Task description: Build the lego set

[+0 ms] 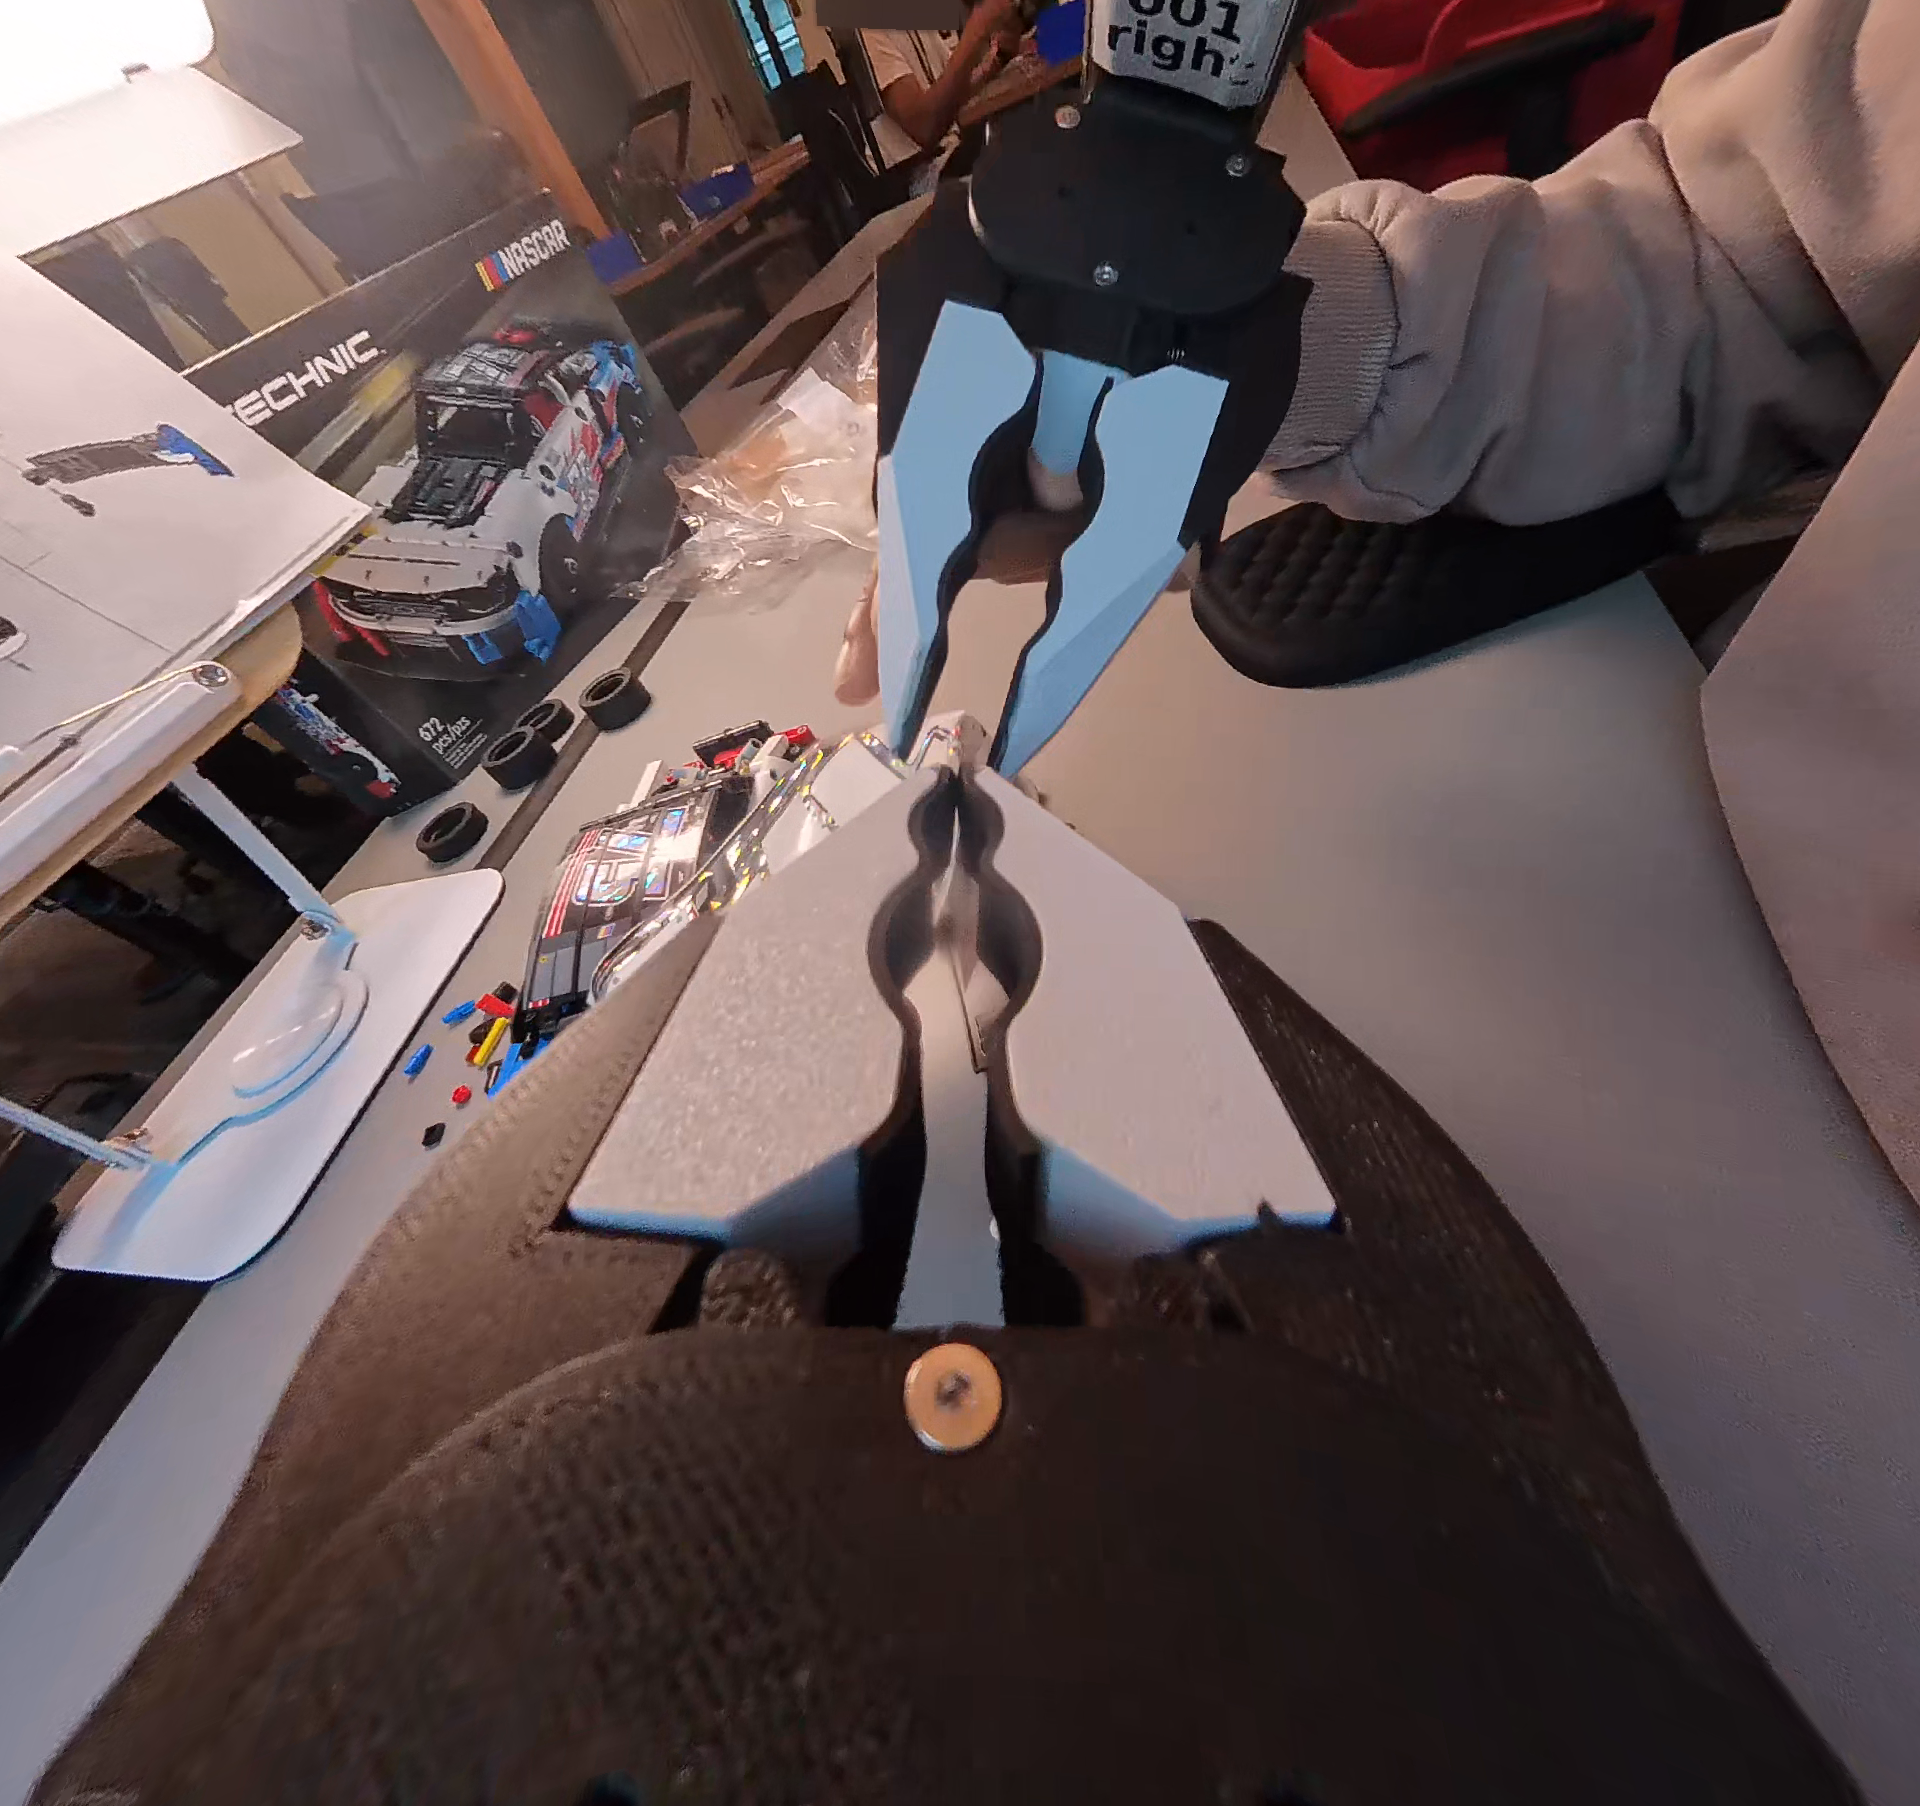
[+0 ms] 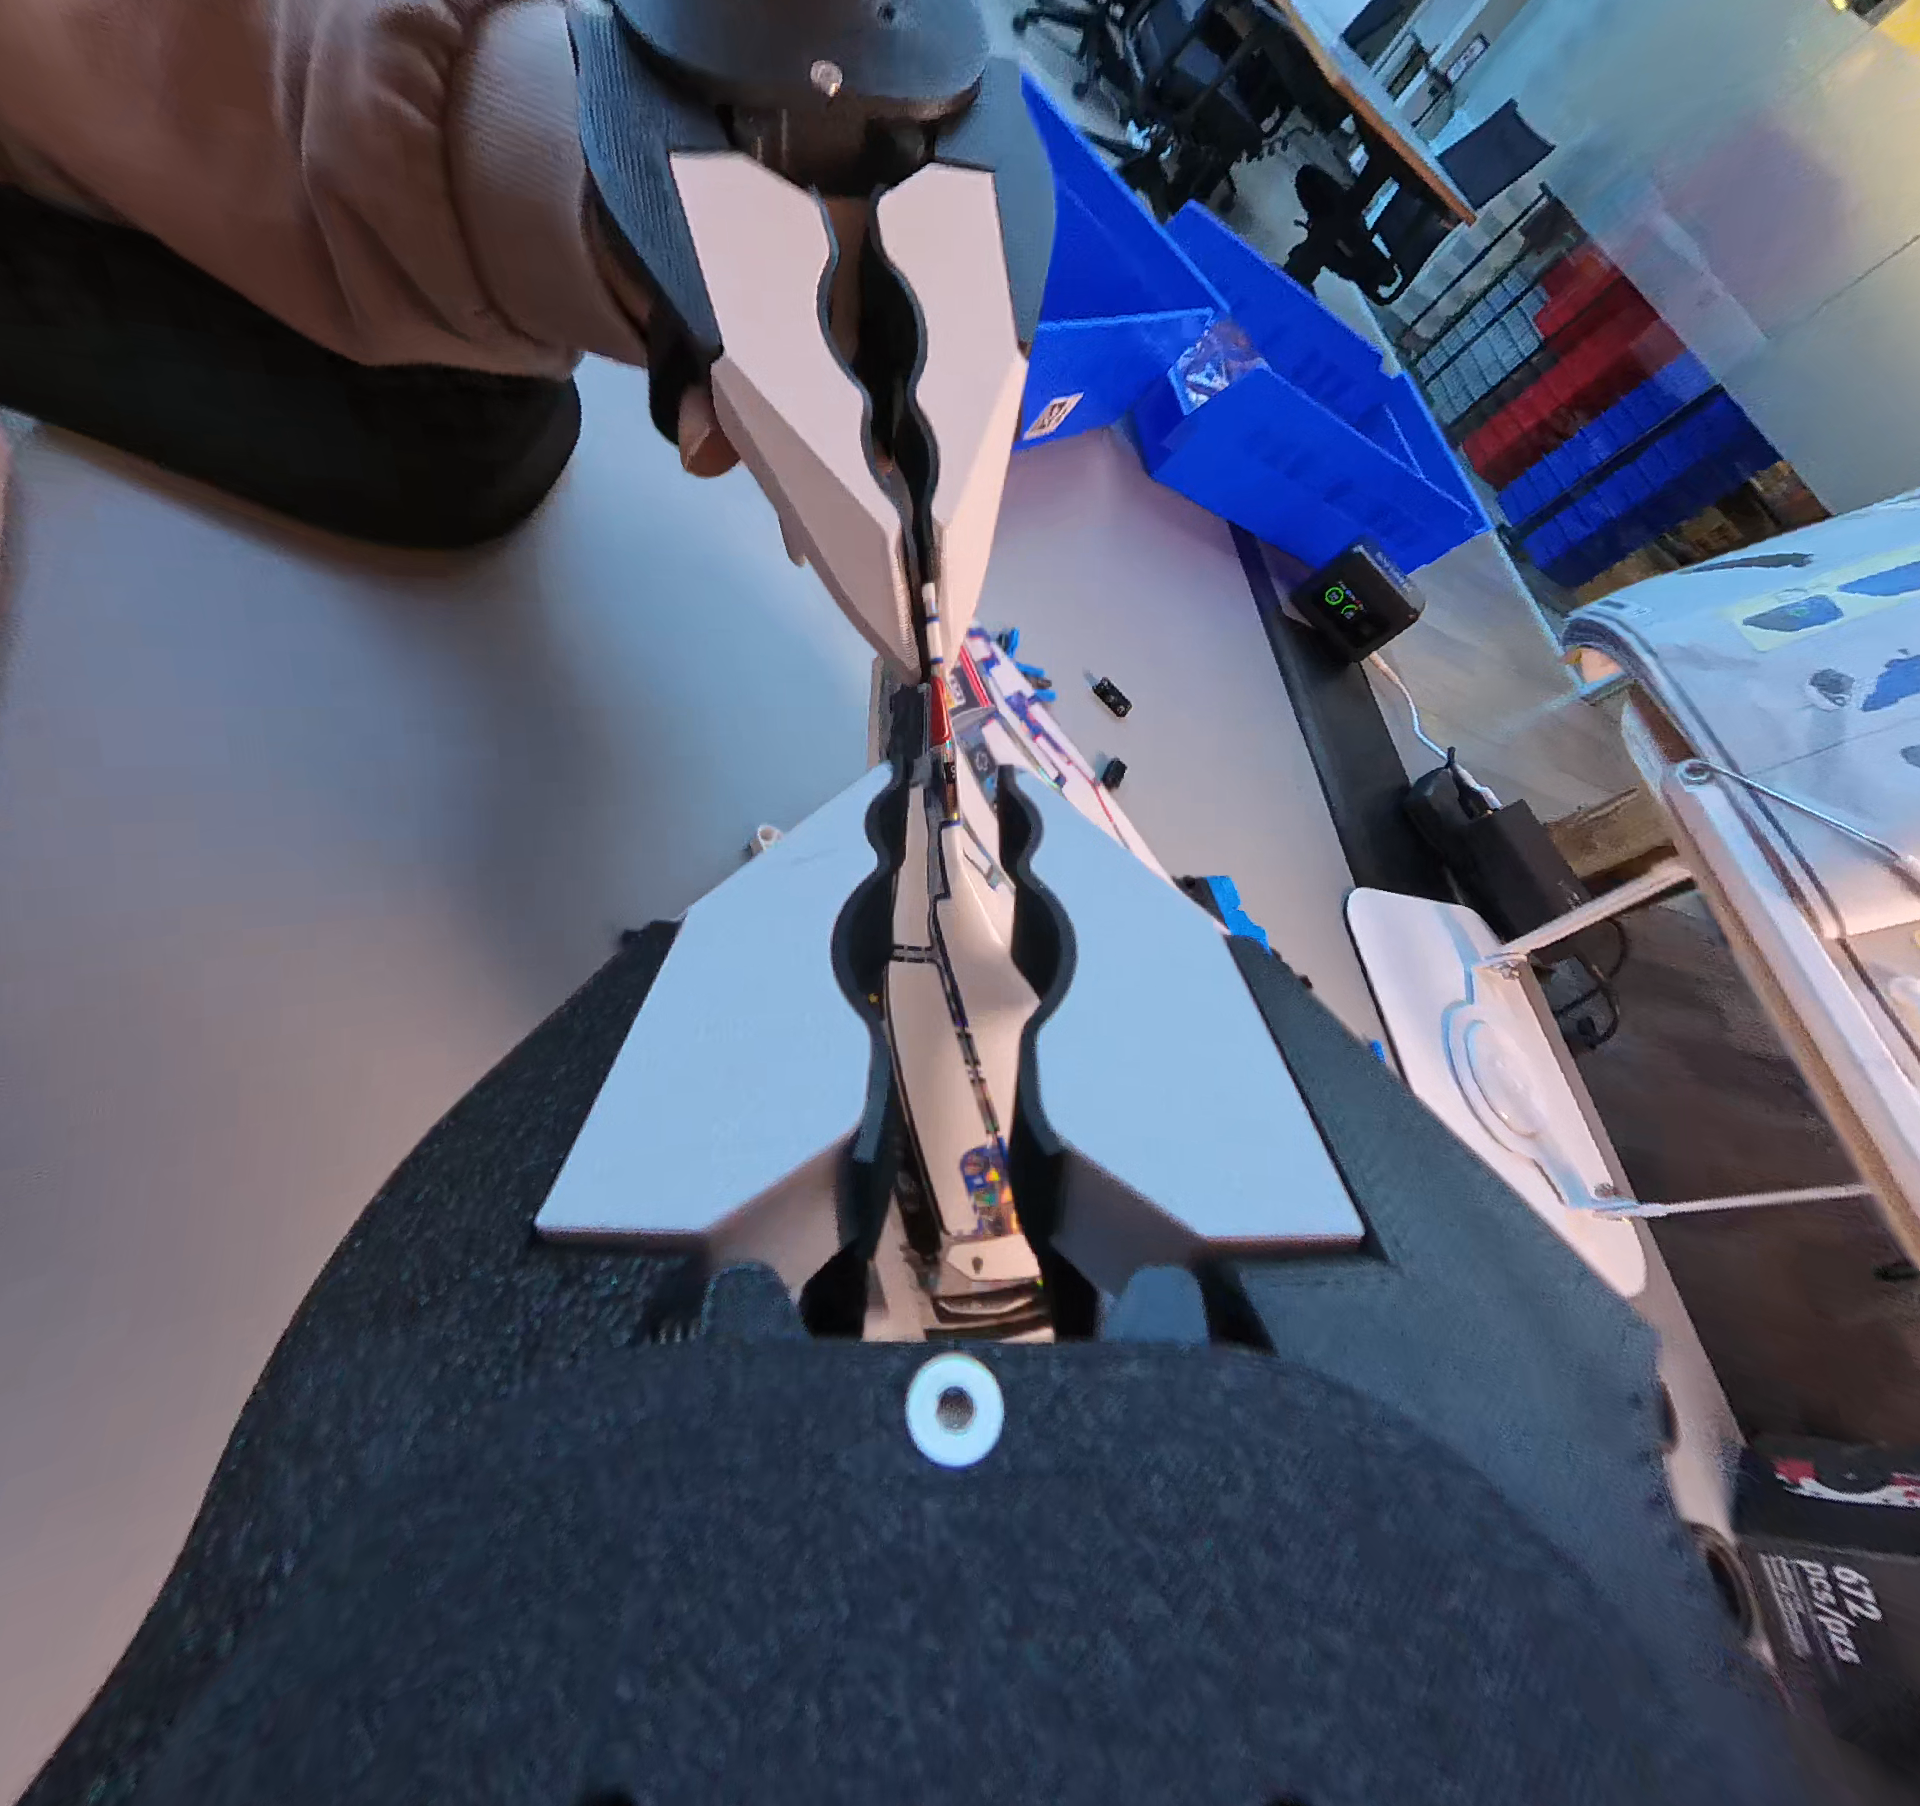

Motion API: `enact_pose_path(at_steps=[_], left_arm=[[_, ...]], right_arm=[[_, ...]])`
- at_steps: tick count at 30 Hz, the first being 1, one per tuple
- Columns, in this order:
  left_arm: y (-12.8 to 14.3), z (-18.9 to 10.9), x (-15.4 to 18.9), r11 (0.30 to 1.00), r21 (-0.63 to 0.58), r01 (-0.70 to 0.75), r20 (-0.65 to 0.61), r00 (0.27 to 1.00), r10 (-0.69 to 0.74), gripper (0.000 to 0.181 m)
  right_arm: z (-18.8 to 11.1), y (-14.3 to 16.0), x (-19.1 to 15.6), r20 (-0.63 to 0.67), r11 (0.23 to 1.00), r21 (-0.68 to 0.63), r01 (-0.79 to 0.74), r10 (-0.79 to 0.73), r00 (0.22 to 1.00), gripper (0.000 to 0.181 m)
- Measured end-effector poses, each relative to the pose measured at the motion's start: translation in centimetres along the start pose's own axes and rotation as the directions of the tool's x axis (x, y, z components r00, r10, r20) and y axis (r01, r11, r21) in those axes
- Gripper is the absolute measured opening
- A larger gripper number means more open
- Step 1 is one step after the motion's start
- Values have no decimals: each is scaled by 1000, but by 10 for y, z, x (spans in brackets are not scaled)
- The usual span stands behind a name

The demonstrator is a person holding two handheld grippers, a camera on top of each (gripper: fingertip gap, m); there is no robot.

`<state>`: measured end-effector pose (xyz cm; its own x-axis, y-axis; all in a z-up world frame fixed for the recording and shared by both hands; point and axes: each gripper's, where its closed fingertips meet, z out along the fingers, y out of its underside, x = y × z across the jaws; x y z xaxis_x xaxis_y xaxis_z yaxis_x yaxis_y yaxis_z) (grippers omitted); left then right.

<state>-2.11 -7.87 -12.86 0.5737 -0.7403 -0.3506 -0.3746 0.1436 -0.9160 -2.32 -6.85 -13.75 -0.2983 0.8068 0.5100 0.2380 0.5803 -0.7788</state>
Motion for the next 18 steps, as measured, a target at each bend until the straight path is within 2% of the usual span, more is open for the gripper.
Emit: enact_pose_path(at_steps=[1, 11, 14, 18], left_arm=[[-1, -1, -1, 1000, 3, -3, 7, 1000, 3, 0], [1, 3, -3, 1000, -6, 23, 23, 999, -22, 0], [1, 3, -6, 995, 2, 98, 18, 995, -98, 0], [1, 3, -10, 959, 23, 283, -22, 959, -283, 0]], right_arm=[[-3, -5, 1, 3, 999, 26, -21, 21, 1000, 13], [0, -10, 1, -28, 999, 37, -1, 2, 1000, 0], [0, -10, 4, -80, 998, 18, 63, -61, 995, 0], [0, -10, 8, -154, 984, -21, 174, -176, 972, 0]])
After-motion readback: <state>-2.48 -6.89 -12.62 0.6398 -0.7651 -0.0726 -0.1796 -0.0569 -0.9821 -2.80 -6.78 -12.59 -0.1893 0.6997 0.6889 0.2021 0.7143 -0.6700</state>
